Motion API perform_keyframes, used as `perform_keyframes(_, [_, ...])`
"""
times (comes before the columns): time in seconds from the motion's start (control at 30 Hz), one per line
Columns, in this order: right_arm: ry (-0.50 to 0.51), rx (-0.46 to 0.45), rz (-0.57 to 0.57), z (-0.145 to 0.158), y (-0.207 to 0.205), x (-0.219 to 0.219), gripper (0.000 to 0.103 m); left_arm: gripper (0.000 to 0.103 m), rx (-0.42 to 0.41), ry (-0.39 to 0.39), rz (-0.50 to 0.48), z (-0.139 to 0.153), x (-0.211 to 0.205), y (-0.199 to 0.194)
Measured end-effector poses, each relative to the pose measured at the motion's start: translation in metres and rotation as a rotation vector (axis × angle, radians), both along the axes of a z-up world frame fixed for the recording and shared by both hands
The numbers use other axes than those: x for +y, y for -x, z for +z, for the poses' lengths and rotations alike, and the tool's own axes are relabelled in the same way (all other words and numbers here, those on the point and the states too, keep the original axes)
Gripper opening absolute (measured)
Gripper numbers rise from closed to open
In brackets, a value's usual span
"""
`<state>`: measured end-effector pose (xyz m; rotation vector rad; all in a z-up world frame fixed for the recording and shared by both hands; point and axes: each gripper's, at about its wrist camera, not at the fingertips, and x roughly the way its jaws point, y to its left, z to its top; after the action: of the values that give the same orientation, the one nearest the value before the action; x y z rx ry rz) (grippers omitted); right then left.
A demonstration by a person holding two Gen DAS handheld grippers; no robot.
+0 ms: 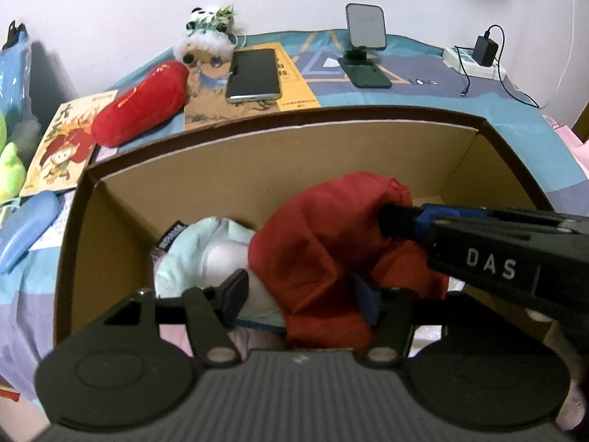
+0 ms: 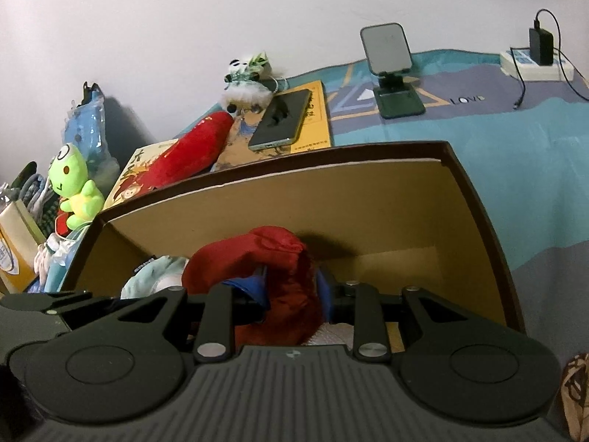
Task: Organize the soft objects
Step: 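Lower the red cloth into the box with the right gripper, then open the right gripper to release the red cloth and withdraw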
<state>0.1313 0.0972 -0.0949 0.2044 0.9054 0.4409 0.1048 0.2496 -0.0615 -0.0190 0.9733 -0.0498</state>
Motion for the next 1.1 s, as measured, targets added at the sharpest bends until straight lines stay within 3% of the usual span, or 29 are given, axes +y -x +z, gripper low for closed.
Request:
perform_keyframes(0.13, [-0.011, 0.014, -0.006, -0.001, -0.002, -0.002, 0.012, 0.067, 0.009, 0.006, 0.013, -0.005, 0.000, 0.001])
perform_keyframes(0.27, [-0.008, 0.017, 0.001, -0.001, -0.001, -0.002, 0.013, 0.068, -0.031, -0.076, 0.004, -0.007, -0.011, 0.007])
perform_keyframes(0.4, [-0.010, 0.014, 0.003, -0.001, -0.002, -0.001, 0.013, 0.069, -0.016, -0.043, 0.022, -0.008, -0.005, 0.004])
perform_keyframes(1.1, [0.016, -0.026, -0.057, 0.001, 0.007, -0.004, 0.013, 0.074, -0.042, -0.097, 0.076, -0.007, -0.008, 0.011])
